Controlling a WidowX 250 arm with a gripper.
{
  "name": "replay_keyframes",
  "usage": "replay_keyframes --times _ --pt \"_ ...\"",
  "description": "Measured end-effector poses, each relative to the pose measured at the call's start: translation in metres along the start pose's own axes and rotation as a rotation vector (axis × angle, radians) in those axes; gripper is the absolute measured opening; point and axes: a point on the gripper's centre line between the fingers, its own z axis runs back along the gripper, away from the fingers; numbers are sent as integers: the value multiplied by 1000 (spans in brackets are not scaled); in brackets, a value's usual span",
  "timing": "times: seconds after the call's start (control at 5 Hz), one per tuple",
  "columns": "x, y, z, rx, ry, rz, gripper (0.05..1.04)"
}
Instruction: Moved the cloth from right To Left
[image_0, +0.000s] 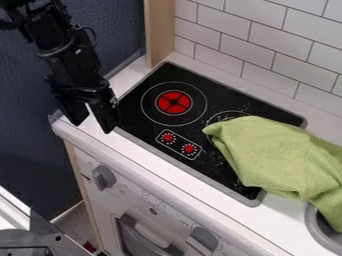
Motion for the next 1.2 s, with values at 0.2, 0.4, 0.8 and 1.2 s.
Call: replay_keyframes --times 0.2,0.4,0.8,1.2 --pt "-4 -2 -6 -18 22 12 1000" --pt "-4 -20 -16 -48 33 -19 1000" --pt "26 -94 -25 -17 32 -121 1000" --pt "56 -133 -67 71 22 -38 1000"
